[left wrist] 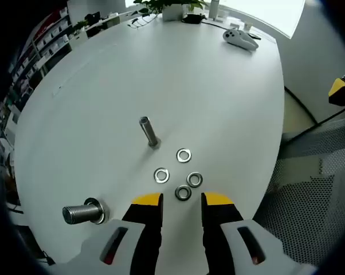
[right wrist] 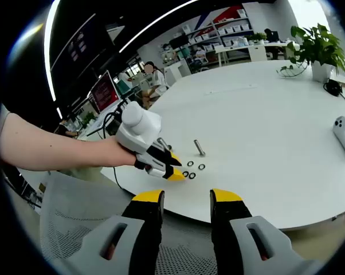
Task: Place the washer onto the threaded stud by aligning its center hole with the stud, sliding it down to the base, and recovering from edge contact or off-axis alignment until the washer reaches the visible bottom stop.
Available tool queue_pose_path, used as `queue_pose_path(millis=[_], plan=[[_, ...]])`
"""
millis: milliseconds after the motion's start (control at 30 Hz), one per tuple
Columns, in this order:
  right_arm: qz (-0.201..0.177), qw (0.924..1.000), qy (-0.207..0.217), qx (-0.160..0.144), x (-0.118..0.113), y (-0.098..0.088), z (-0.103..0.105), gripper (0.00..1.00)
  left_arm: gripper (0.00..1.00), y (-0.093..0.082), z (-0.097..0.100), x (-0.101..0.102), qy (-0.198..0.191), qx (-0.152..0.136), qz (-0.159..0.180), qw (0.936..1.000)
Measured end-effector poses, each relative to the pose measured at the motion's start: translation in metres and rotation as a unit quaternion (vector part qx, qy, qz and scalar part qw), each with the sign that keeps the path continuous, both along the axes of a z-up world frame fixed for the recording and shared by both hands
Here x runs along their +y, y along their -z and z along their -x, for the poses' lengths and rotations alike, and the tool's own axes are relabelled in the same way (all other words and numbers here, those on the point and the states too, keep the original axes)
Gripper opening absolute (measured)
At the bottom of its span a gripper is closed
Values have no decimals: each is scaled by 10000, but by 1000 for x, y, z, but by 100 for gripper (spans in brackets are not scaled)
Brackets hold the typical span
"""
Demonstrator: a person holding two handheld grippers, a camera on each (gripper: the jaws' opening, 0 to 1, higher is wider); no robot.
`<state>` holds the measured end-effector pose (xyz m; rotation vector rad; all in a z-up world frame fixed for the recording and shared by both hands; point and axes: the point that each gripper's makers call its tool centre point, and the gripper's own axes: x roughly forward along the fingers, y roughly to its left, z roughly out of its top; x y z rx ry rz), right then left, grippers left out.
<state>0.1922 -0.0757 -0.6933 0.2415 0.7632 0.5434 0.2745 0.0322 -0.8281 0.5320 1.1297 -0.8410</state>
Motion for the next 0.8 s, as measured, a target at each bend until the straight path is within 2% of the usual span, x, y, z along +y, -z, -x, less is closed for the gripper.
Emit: queue_pose_path(millis=[300,333,533,633,800], plan=[[-10,10000,30,-4,0,-1,-1,34,22,9,4,-1,347,61,-253,9991],[-12,10000,35,-3,0,-1,-1,34,20,7,1,-1,443,-66,-280,9986],[-1,10000,26,7,0,0,0,34,14,8,2,-6,701,-95,-312,9970],[-10,10000,23,5,0,-1,0,33,10,8,4,-7,799,-20,-343,9962],[-12,10000,24,-1,1,-1,0,33,10,9,2,-6,778,96,-419,9960]])
